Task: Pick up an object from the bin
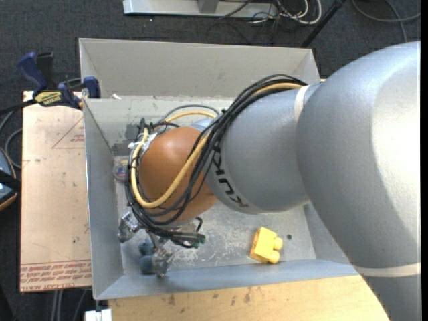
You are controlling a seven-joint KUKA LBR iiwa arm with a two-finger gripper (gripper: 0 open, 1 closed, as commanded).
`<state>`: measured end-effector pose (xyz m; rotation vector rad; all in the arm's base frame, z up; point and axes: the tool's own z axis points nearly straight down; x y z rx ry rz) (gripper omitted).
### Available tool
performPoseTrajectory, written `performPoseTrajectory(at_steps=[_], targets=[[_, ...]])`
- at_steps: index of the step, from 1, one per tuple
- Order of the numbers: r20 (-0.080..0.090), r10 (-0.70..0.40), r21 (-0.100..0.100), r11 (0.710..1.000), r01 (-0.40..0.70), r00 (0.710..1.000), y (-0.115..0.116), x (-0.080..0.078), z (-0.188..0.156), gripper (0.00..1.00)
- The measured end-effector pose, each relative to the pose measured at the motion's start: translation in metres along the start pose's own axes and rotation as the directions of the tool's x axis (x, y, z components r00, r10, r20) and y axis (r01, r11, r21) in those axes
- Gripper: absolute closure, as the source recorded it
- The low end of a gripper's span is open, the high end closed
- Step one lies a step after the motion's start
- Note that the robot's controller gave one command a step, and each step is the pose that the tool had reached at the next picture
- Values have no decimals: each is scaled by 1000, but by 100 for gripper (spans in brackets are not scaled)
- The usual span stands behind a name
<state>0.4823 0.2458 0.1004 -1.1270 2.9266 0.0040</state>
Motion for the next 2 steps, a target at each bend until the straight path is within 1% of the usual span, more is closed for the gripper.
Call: performPoseTrajectory(at_steps=[1,2], targets=[[2,-631,3,776,631,776,-6,-1,26,0],[-1,-706,4,708,706,708,0,0,26,0]])
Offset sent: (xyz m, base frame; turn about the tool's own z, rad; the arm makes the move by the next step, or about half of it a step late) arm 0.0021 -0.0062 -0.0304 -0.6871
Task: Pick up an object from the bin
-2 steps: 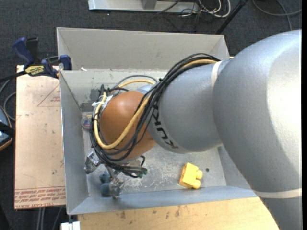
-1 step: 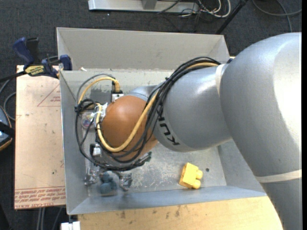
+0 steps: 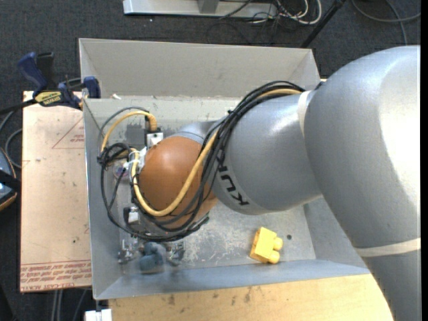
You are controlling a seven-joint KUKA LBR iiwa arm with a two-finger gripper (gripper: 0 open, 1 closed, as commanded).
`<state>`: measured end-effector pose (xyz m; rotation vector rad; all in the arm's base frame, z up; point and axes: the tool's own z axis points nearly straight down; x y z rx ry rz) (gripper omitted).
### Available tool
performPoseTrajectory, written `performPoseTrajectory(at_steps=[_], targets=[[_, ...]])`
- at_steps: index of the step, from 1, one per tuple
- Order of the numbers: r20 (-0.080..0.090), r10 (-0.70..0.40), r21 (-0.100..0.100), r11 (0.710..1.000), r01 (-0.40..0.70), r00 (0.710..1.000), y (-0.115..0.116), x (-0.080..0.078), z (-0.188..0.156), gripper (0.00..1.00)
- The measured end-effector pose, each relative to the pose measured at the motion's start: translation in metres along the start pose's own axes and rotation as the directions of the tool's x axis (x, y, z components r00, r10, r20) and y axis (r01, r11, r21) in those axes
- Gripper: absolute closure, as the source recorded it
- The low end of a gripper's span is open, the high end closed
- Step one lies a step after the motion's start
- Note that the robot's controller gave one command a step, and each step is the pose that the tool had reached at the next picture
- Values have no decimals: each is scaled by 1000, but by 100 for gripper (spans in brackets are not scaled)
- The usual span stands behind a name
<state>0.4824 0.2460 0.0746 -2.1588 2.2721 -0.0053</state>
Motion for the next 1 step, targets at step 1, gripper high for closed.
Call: performPoseTrajectory(at_steps=[1], targets=[[2,-1,0,1000,1,1000,0,-1,0,100]])
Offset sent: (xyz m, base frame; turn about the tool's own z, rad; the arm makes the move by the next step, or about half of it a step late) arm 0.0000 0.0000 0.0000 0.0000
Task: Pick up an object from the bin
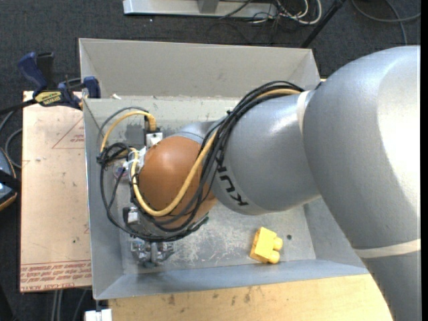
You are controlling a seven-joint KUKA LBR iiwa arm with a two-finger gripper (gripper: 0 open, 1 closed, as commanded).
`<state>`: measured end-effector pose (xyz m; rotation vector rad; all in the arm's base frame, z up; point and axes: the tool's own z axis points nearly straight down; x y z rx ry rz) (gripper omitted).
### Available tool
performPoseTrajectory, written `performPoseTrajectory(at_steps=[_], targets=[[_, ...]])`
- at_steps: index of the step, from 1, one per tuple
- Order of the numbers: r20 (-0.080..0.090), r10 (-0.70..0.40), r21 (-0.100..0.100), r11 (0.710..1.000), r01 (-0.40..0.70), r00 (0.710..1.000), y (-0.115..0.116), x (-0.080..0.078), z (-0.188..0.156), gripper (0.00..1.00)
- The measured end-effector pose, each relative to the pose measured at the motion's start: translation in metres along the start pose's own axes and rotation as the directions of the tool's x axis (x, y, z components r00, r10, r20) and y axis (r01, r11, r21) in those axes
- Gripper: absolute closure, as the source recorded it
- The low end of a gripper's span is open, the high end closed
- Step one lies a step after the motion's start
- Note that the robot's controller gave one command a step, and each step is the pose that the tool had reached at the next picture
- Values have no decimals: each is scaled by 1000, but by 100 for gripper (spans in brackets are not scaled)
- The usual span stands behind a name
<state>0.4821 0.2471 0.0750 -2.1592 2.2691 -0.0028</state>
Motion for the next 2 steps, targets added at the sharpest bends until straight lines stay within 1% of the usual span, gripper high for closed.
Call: performPoseTrajectory(at_steps=[1,2], targets=[[1,4,0,1000,-4,1000,-2,-2,-77,100],[-1,8,-4,1000,-8,1000,-3,-4,-110,100]])
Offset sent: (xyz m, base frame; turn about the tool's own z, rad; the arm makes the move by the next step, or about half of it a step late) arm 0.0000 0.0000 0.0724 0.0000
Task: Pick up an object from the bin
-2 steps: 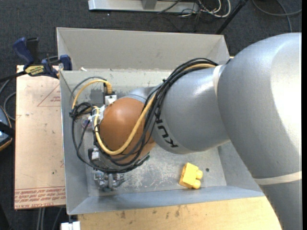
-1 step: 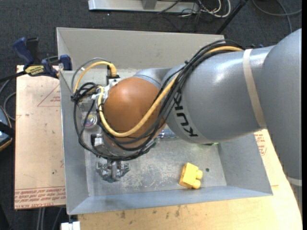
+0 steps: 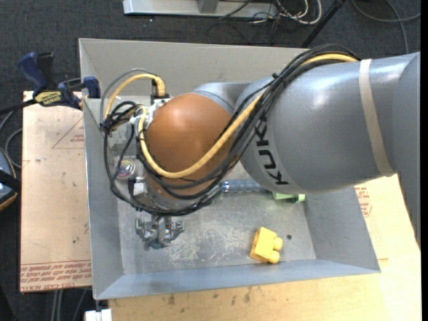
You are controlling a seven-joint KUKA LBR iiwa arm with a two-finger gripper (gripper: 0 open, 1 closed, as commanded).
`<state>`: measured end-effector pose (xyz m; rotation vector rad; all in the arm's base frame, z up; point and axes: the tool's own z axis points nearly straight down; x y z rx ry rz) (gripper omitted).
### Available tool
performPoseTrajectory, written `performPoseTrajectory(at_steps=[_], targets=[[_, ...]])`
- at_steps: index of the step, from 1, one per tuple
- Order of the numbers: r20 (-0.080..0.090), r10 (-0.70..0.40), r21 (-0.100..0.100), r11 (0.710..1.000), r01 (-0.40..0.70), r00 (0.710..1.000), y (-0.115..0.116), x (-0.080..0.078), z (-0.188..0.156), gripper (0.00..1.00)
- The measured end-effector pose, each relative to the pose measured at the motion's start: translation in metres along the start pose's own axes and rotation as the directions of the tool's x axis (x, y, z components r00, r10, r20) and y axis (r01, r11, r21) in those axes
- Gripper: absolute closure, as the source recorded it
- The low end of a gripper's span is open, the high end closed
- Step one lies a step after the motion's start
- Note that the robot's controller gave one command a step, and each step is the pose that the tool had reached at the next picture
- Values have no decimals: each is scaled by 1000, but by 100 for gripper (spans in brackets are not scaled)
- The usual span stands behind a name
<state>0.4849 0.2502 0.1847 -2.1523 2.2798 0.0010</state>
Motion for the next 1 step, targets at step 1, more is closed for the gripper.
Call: performPoseTrajectory(at_steps=[1], targets=[[-1,4,-2,1000,-4,1000,0,-1,-7,100]])
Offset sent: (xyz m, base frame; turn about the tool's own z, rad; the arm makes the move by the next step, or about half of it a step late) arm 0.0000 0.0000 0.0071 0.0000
